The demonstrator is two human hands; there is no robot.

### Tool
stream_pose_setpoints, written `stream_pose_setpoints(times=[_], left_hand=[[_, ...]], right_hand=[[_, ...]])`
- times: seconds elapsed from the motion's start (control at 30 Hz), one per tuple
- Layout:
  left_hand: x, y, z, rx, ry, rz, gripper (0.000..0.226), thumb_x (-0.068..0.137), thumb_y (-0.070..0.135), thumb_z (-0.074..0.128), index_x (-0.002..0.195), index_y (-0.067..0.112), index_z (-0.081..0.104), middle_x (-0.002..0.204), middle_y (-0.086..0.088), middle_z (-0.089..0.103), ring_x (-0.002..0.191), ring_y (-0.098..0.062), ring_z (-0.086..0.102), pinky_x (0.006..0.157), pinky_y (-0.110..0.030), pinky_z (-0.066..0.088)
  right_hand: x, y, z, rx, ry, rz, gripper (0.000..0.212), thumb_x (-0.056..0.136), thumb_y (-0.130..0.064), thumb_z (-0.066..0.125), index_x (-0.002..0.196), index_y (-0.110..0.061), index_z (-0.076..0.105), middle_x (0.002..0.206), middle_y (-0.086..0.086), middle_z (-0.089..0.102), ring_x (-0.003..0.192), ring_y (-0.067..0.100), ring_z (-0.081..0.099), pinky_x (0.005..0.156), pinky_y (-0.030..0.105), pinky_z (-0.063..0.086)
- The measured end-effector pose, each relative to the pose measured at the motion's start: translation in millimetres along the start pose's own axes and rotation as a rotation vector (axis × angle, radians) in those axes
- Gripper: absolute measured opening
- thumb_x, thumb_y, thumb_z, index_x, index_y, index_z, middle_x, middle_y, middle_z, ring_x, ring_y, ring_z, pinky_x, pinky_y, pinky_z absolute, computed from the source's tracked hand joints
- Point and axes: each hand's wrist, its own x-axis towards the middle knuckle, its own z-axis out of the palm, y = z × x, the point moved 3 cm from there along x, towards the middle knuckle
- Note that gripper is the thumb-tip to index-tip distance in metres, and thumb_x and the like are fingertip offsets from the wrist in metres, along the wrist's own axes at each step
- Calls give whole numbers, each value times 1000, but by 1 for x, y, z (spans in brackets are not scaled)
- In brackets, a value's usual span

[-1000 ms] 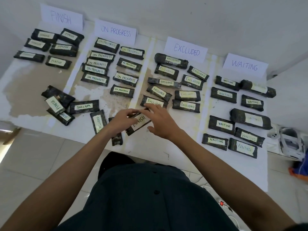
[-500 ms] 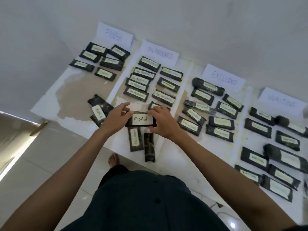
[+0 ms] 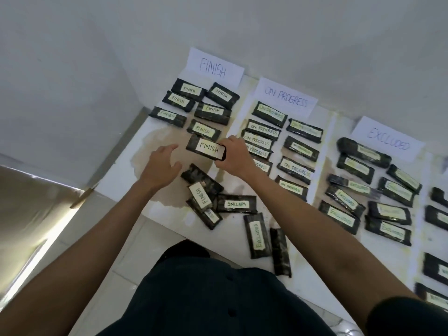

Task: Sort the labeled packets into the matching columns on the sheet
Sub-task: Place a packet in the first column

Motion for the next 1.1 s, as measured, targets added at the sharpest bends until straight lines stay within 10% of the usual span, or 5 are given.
stream_pose_setpoints(times=[0.73, 0.97, 1.1], left_hand=[[25, -39, 6, -15, -191, 85, 55, 87, 15, 54, 138, 11, 35, 127, -16, 43, 116, -32, 43, 96, -40, 40], [-17, -30, 33, -398, -368, -250, 53, 90, 18, 55, 139, 15, 34, 107, -1, 55, 107, -21, 52, 86, -28, 38], [-15, -26, 28, -650, -258, -408, 47, 95, 31, 47, 138, 16, 34, 122, -9, 57, 105, -22, 58, 96, -40, 47]], right_hand=[[12, -27, 54, -91, -218, 282, 42, 78, -26, 68, 116, -12, 56, 113, 13, 55, 107, 33, 53, 89, 44, 50], [-32, -23, 66, 118, -299, 420, 33, 71, -17, 74, 101, -8, 64, 101, 12, 59, 95, 28, 58, 72, 33, 49], [-38, -31, 50, 293, -35, 290, 19, 69, -4, 73, 85, -8, 62, 90, 9, 60, 83, 22, 53, 71, 37, 49]])
